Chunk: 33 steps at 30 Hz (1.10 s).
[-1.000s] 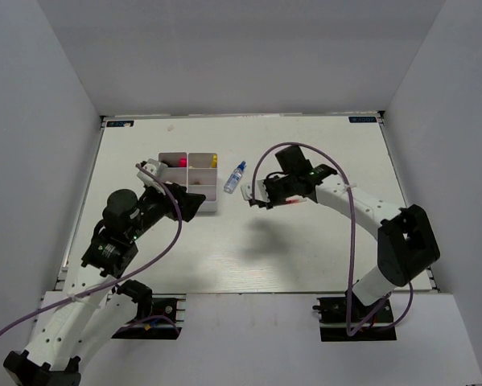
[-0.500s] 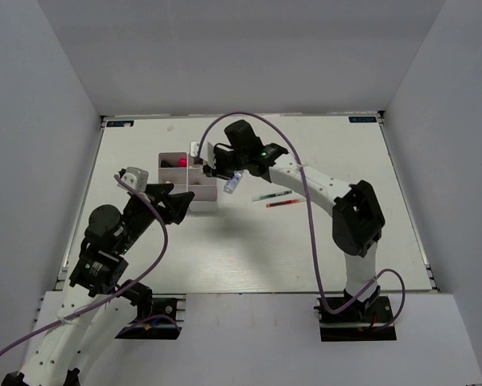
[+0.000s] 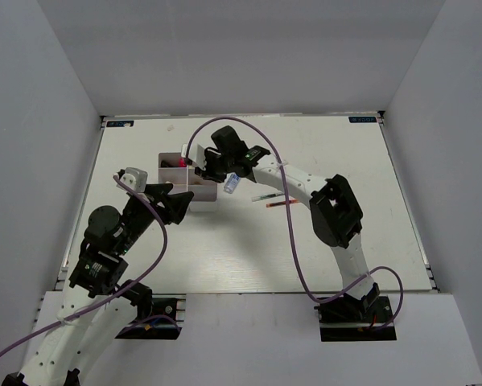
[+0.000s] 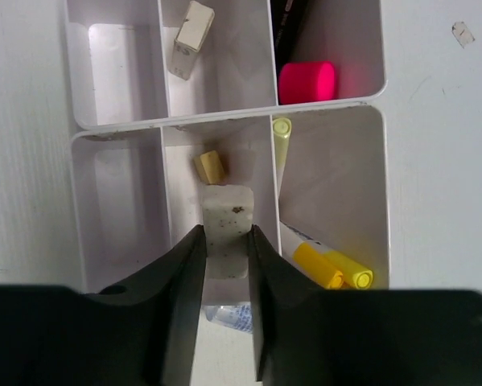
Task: Sort the stationery into containers
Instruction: Place the stationery into the container, then grab a piece of stationery with the left arm
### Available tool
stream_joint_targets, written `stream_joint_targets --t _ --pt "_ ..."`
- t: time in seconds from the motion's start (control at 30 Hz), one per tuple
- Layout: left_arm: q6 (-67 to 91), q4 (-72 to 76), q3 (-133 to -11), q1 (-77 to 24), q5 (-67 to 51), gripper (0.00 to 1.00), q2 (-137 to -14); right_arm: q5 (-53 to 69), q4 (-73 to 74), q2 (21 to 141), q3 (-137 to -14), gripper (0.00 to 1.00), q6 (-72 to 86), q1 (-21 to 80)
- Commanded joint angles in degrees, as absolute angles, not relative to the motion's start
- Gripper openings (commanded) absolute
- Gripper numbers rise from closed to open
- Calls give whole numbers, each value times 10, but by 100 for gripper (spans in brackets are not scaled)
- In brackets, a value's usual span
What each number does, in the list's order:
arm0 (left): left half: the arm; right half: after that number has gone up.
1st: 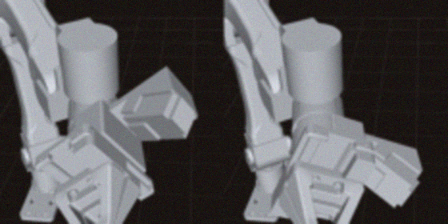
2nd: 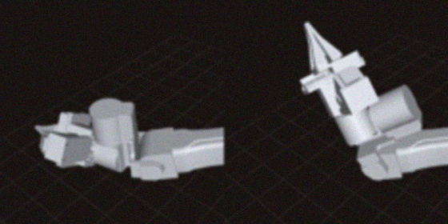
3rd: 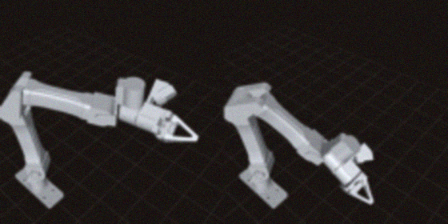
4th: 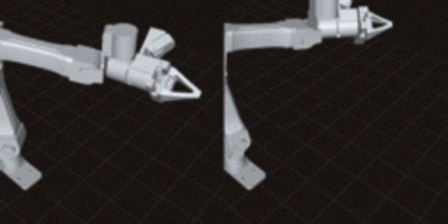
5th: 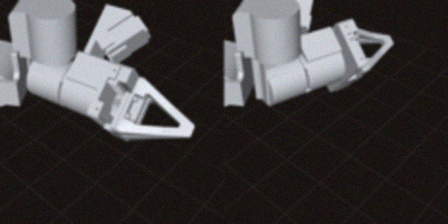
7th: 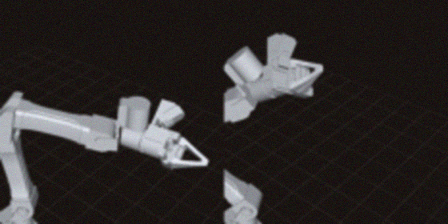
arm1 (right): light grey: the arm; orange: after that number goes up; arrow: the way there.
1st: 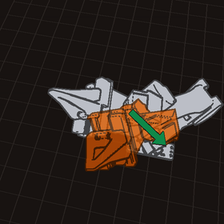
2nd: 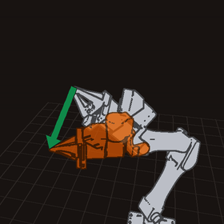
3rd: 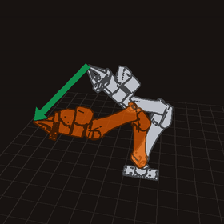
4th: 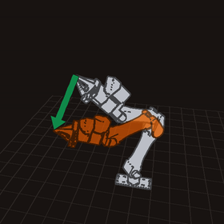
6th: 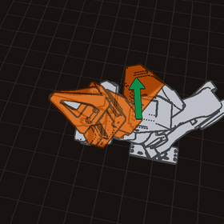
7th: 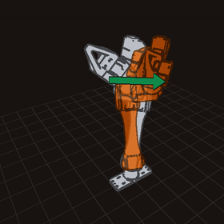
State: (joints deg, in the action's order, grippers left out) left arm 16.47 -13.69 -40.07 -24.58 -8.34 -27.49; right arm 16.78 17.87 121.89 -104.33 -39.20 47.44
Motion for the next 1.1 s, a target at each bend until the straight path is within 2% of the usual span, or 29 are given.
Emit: stream_joint_targets --t 0.0,0.07,0.1,0.17,0.3,0.4,0.57,0.67,0.7,0.73,0.77,0.8,0.83,0.93,0.97,1.07 --pt "159 -128 -397 -243 -84 78 -272 152 167 1217 -1071 35 -384 479" --pt "159 -128 -397 -243 -84 78 -278 160 175 1215 -1071 45 -387 478" --pt "159 -128 -397 -243 -90 79 -278 163 175 1210 -1064 54 -387 480" --pt "159 -128 -397 -243 -97 82 -283 167 180 1202 -1059 61 -387 482" --pt "164 -123 -397 -243 -108 90 -301 178 178 1162 -1036 64 -376 482" --pt "175 -111 -392 -243 -125 100 -306 164 169 1115 -1004 64 -360 478" --pt "180 -93 -392 -243 -143 100 -340 93 84 987 -876 67 -322 451" --pt "185 -82 -398 -243 -164 94 -379 3 43 926 -809 69 -231 429" --pt "185 -77 -408 -243 -173 86 -393 -30 38 918 -789 67 -219 418" --pt "185 -76 -422 -243 -179 82 -412 -39 42 898 -781 61 -207 412" --pt "192 -76 -431 -250 -185 77 -433 -53 48 885 -758 36 -184 399" --pt "192 -76 -444 -256 -185 70 -459 -57 58 877 -752 4 -172 380" --pt "192 -86 -479 -256 -197 56 -526 -56 64 866 -745 0 -136 372" --pt "192 -114 -562 -262 -216 33 -673 -19 103 830 -722 0 -96 317" --pt "192 -120 -583 -268 -202 33 -706 -10 105 820 -697 0 -91 310" --pt "156 -163 -672 -285 -143 33 -797 18 97 780 -662 24 -68 271"
